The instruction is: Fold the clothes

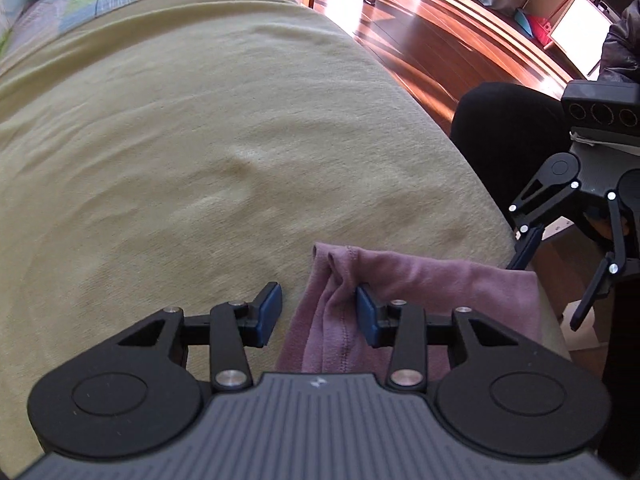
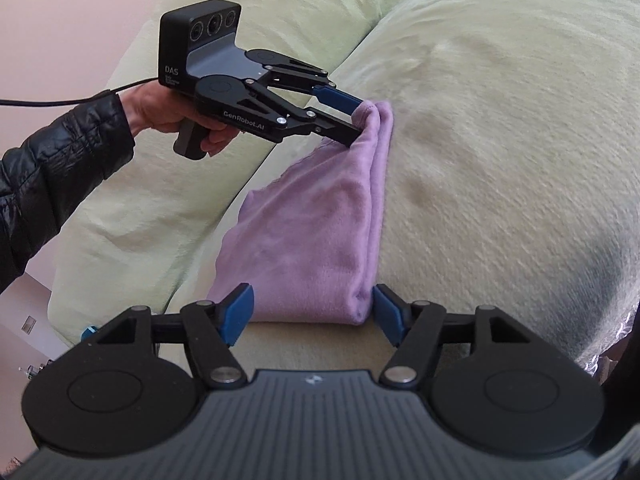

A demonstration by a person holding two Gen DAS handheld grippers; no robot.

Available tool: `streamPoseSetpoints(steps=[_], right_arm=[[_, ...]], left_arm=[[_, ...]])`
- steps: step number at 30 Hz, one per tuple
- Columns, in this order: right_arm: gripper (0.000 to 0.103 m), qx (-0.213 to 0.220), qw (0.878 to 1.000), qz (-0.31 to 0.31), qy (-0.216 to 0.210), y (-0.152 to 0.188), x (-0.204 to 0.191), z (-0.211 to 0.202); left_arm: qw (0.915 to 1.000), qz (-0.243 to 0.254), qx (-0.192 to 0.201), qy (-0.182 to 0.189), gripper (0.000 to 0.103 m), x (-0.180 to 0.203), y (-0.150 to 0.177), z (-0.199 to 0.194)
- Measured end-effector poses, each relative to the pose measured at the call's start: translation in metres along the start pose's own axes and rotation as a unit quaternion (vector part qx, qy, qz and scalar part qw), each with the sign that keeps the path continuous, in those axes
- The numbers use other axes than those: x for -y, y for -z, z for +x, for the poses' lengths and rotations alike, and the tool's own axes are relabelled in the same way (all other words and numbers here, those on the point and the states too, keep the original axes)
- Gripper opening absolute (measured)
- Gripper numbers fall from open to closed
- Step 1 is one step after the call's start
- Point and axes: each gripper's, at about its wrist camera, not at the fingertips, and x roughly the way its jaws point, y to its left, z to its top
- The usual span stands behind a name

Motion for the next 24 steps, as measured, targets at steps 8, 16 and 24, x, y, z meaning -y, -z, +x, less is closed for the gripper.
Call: streamPoseSetpoints(steps=[8, 16, 24], right_arm=[[0.062, 0.0, 1.0, 0.014, -0.01, -0.002, 0.006, 0.0], [0.062, 0.011, 0.999, 0.043, -0.005, 0.002, 0.007, -0.003], [0.061, 0.032, 0.998, 0.051, 0.019, 0.011, 0.004, -0.002]], left_arm=[[0.997, 0.009, -0.066, 0.038, 0.016, -0.002, -0.024, 0.01], [0.9977, -0.005, 0.044, -0.051, 0.007, 0.032, 0.011, -0.031], [0.9802, -0.076, 0.161, -0.088, 0.007, 0.047, 0.067, -0.068]])
